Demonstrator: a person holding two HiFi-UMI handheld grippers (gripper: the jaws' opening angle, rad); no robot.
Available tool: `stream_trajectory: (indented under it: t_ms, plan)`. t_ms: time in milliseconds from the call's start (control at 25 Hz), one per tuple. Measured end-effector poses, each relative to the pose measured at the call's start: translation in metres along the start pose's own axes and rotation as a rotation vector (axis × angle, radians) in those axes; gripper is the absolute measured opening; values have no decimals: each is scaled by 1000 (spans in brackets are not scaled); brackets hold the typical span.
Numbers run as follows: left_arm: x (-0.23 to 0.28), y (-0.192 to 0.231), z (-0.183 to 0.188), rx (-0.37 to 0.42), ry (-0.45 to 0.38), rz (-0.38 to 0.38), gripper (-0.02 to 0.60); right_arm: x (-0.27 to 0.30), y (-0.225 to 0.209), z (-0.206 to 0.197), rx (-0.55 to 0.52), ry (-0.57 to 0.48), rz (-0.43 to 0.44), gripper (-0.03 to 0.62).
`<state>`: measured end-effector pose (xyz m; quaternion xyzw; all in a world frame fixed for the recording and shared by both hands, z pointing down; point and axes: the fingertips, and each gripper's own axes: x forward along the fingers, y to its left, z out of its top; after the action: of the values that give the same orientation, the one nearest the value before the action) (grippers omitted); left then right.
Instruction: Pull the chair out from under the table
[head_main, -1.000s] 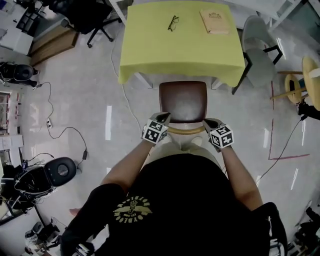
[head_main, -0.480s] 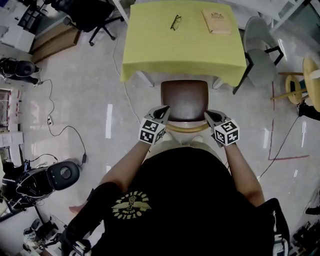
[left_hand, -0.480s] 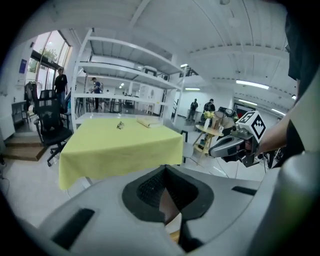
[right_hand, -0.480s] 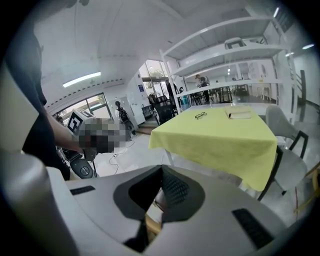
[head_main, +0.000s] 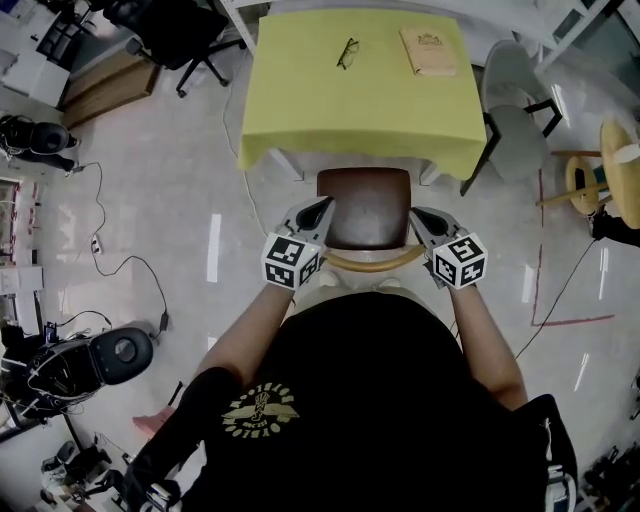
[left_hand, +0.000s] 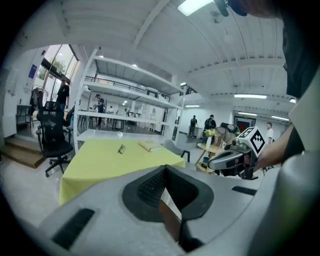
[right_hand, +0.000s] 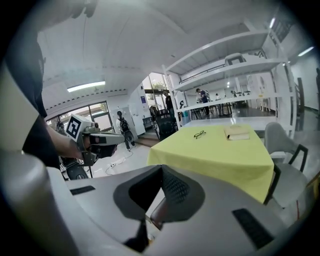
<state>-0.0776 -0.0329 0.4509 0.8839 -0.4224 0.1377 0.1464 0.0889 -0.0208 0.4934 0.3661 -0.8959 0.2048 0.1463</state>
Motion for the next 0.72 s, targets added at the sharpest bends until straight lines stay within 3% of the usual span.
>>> stream_trajectory:
  t_ms: [320,560,720]
  plan:
    - [-5,0,41,4,-113,25,9,-19,-2,40,-26,-81,15,11]
    - [-19,-22,94,42,-268,-1,9,-35,3,79,-67,-165,44,11]
    - [-21,-35,116,54,-306,5,9,-49,1,101,-92,-213,55,11]
